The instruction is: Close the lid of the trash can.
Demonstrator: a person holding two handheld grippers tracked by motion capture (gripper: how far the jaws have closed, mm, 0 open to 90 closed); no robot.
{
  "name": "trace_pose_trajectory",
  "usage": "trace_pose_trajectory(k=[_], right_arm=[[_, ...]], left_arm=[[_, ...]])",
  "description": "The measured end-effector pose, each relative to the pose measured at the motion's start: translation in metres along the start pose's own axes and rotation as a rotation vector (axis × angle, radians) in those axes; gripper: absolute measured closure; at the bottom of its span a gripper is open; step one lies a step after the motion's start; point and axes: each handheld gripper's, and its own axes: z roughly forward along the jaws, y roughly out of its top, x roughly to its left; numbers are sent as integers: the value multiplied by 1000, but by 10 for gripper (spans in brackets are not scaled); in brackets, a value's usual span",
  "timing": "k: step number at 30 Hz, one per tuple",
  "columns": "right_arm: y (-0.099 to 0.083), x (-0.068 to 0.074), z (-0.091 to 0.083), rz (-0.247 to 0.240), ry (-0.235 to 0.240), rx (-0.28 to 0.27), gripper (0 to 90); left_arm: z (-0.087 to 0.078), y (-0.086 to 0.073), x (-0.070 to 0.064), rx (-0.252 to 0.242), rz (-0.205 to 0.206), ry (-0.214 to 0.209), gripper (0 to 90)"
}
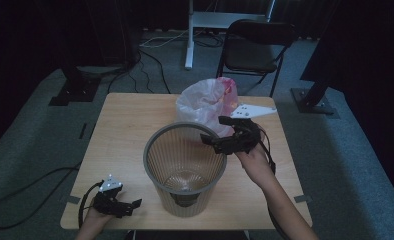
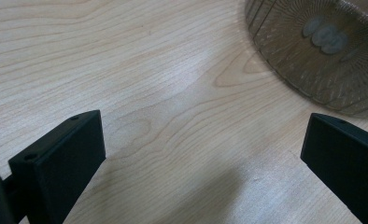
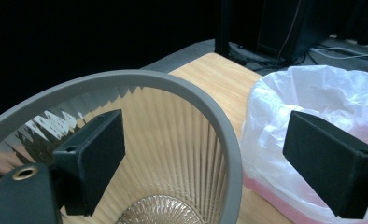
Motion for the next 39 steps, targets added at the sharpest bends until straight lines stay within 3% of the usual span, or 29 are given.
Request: trace_pose_trajectory(k=[8, 26, 39], right_arm=[[-6, -2, -8, 5, -41, -11, 124], [-22, -12, -29, 73, -114, -104, 124], [-39, -22, -45, 107, -170, -124, 125]], left_arm=[[0, 0, 0, 0, -4, 1, 0], [-3, -3, 1, -5, -11, 1, 0], [-4, -4, 1, -6, -15, 1, 0]])
